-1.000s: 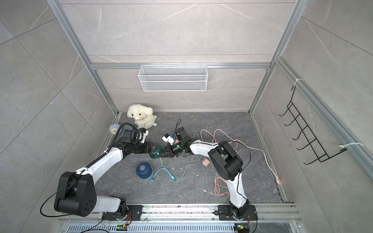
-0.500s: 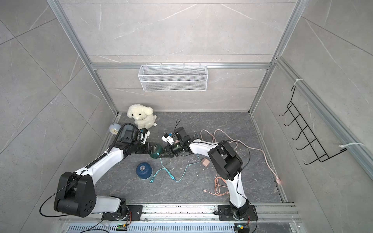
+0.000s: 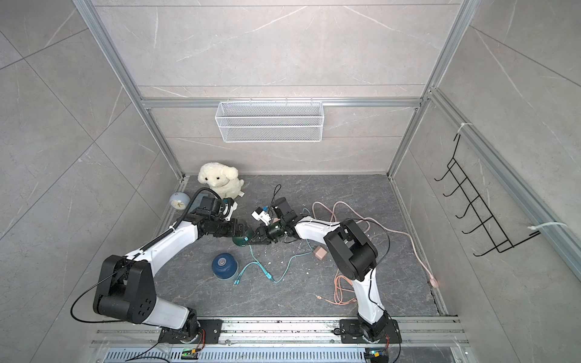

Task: Charge the cordless meat grinders
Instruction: Insert the charging cable into the cordless meat grinder.

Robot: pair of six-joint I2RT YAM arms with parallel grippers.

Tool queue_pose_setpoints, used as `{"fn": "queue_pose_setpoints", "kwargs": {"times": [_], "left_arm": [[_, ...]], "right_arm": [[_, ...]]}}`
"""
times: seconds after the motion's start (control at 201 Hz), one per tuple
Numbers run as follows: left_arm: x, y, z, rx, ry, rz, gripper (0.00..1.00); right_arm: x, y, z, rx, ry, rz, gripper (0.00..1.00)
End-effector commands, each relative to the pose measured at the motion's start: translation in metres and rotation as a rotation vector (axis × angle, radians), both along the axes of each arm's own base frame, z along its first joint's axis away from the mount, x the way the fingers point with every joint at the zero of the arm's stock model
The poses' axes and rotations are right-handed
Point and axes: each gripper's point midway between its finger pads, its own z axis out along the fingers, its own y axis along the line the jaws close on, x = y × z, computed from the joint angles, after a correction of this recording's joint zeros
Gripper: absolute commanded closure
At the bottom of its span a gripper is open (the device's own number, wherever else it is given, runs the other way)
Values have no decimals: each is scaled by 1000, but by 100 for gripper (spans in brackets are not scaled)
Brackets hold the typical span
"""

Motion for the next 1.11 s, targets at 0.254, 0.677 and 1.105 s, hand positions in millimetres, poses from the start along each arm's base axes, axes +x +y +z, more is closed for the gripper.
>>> {"fn": "queue_pose_setpoints", "kwargs": {"times": [0.254,0.677,1.105], "left_arm": [[6,2,-17,32,65,27,18],[-13,-3,-28,7,107,8,27],[-33,-12,-30,-30,132,20,26]], "right_arm": [[12,4,-4,-1,-33,-10,100],[26,0,-8,-2,-13,-46,100],[39,4,-7,11,-3,-143,100]]}}
